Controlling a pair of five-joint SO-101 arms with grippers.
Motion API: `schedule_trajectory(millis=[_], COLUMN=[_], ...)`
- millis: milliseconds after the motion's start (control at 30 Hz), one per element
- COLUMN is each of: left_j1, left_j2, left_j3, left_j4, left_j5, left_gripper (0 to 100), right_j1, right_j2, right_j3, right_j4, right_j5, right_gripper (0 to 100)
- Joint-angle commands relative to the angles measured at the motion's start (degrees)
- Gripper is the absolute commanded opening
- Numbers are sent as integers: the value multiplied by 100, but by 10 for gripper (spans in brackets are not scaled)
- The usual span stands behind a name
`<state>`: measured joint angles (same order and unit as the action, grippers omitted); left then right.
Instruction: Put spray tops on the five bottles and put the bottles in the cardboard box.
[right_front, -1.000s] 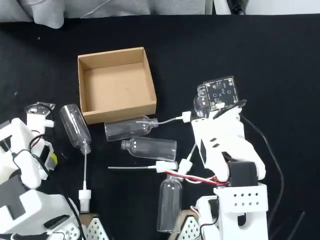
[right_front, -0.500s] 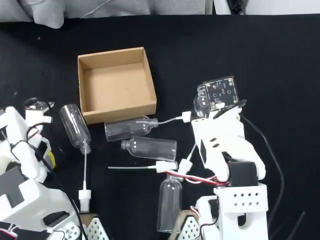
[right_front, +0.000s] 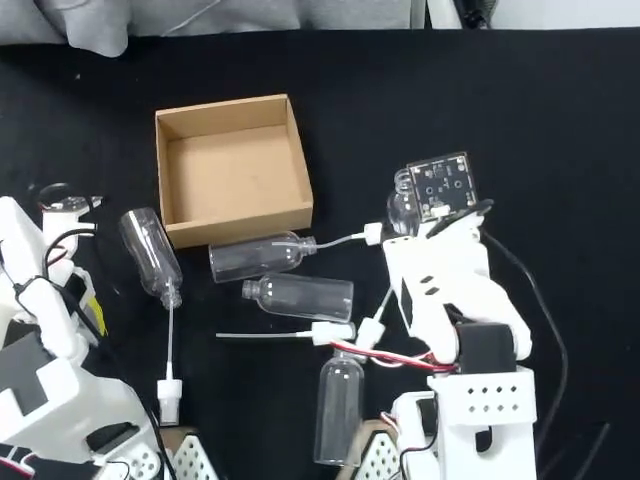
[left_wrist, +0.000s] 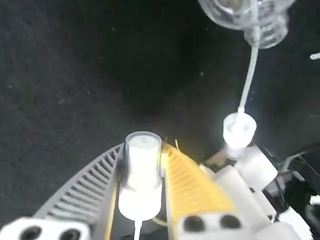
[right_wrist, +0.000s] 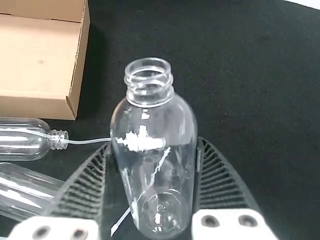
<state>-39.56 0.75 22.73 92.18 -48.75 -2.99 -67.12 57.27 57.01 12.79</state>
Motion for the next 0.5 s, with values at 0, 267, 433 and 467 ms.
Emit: schedule_trajectory(millis=[0, 267, 433, 467], left_j1=[-57, -136, -110, -101], left_j2=[-264, -1257, -1609, -1635], left_j3=[-356, -338, -347, -347], left_j4=[246, 325, 308, 308], left_j5=[-53, -18, 369, 475], left_gripper=[29, 29, 29, 29], right_j1=[141, 132, 132, 123], right_j2=[-101, -101, -101, -101], right_j3=[-22, 31, 31, 31], right_j4=[-132, -167, -167, -167], right_j5=[-44, -35, -44, -44], right_gripper=[92, 92, 92, 92])
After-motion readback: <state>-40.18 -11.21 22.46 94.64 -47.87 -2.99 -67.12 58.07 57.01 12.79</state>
